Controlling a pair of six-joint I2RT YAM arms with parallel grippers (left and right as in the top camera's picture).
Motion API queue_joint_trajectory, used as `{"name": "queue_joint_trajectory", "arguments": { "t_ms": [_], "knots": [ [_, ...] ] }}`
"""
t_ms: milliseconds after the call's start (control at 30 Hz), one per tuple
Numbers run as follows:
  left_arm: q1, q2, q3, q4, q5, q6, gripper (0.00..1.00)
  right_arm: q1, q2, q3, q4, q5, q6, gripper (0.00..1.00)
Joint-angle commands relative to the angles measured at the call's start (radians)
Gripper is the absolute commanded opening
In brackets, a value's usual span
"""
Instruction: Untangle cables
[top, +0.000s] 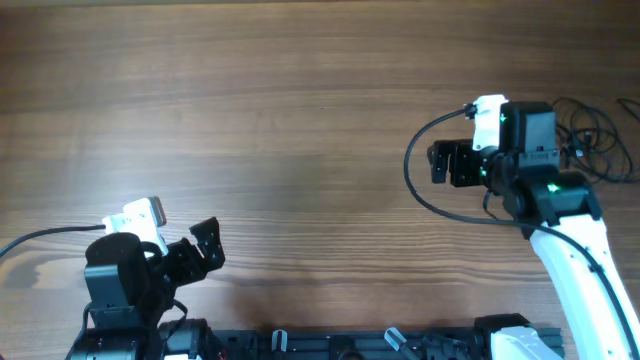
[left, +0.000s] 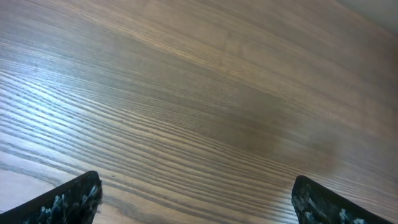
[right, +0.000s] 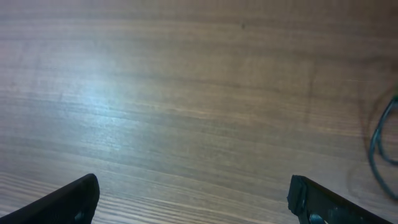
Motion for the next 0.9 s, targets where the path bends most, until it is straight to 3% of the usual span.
{"name": "queue_joint_trajectory", "arguments": {
  "t_ms": [0,233,367,867],
  "knots": [
    [0.004,-0.003,-0.007,-0.001,0.012,0.021,1.0,0.0,-0.099,0.0,0.005,0.023,0.006,1.0],
    [0.004,-0.003,-0.007,-0.001,0.012,0.021,1.0,0.0,-0.262,-0.012,0.031,0.1,-0.019,1.0],
    [0.004,-0.003,-0.007,-0.001,0.012,0.021,1.0,0.0,-0.364,-0.07,0.136,0.103,-0.045,1.0],
    [0.004,-0.003,-0.007,-0.001,0.012,0.021,1.0,0.0,-0.849,-0.513,0.584,0.081,-0.042,1.0]
  ]
}}
